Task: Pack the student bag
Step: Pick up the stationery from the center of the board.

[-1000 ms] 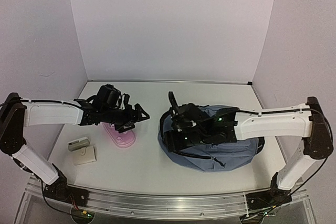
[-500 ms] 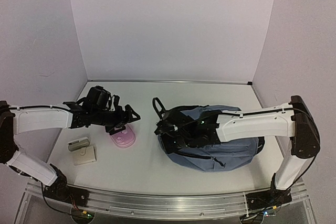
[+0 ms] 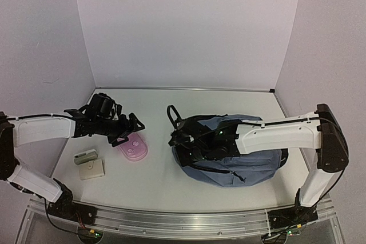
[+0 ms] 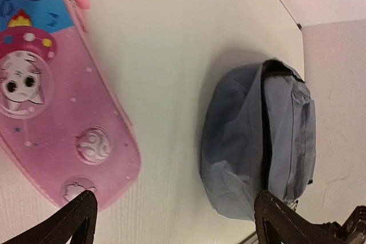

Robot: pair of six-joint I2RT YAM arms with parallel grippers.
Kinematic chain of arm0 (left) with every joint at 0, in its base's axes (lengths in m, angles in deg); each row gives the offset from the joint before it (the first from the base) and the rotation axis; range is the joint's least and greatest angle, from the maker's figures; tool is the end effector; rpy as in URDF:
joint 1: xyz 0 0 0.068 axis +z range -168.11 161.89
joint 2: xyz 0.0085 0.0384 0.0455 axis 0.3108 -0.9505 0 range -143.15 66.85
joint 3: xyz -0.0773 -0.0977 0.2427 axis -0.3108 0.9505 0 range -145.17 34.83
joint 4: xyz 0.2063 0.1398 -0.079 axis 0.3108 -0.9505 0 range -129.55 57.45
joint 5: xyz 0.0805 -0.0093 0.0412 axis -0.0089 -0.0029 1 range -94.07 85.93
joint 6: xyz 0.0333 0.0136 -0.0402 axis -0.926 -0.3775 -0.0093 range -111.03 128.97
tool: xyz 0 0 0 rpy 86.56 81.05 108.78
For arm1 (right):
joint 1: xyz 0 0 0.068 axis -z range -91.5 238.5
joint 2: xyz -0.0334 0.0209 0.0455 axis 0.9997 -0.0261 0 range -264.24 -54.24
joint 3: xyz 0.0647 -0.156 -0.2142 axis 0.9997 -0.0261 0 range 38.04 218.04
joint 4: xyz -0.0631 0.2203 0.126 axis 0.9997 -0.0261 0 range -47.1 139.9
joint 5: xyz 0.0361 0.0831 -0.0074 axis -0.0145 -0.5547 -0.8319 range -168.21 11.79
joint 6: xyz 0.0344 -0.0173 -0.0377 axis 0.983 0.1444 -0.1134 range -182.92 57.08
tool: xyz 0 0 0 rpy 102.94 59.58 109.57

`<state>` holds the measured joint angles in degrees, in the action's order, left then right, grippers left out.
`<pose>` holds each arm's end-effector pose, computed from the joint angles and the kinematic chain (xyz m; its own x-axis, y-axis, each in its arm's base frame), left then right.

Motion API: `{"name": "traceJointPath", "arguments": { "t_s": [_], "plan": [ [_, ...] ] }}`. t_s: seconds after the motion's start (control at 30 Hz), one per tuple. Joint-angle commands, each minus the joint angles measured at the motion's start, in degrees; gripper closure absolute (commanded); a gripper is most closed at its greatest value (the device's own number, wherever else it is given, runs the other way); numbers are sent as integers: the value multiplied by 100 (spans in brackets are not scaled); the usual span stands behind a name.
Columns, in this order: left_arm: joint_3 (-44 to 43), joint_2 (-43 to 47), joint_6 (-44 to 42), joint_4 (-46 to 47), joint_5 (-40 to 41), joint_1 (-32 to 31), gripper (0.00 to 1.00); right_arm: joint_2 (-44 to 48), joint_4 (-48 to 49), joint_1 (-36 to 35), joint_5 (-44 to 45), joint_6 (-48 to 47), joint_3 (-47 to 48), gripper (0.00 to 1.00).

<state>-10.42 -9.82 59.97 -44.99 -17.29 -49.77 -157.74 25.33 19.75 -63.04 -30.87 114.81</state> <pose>0.2321 -0.1528 0.2186 -0.8773 -0.3478 -0.3307 -0.0483 0.7496 -0.6601 0.1518 0.3650 0.2290 -0.6857 -0.3500 -0.6382 -0.5622 0.8116 0.1588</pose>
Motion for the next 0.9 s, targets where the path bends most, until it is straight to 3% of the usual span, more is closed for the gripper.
{"name": "traceJointPath", "arguments": {
  "t_s": [0.0,0.2,0.47,0.87],
  "plan": [
    [49,328,-76,-562,559,590,2,66,344,-24,-181,61,284,80],
    [602,253,116,-125,310,1327,1,-318,525,-18,-271,76,802,74],
    [1243,-300,377,1616,-527,1584,7,-1018,609,-21,-444,19,1675,74],
    [1601,-1664,789,3443,-1128,1694,49,-792,688,-16,-425,109,1496,74]
  ]
}}
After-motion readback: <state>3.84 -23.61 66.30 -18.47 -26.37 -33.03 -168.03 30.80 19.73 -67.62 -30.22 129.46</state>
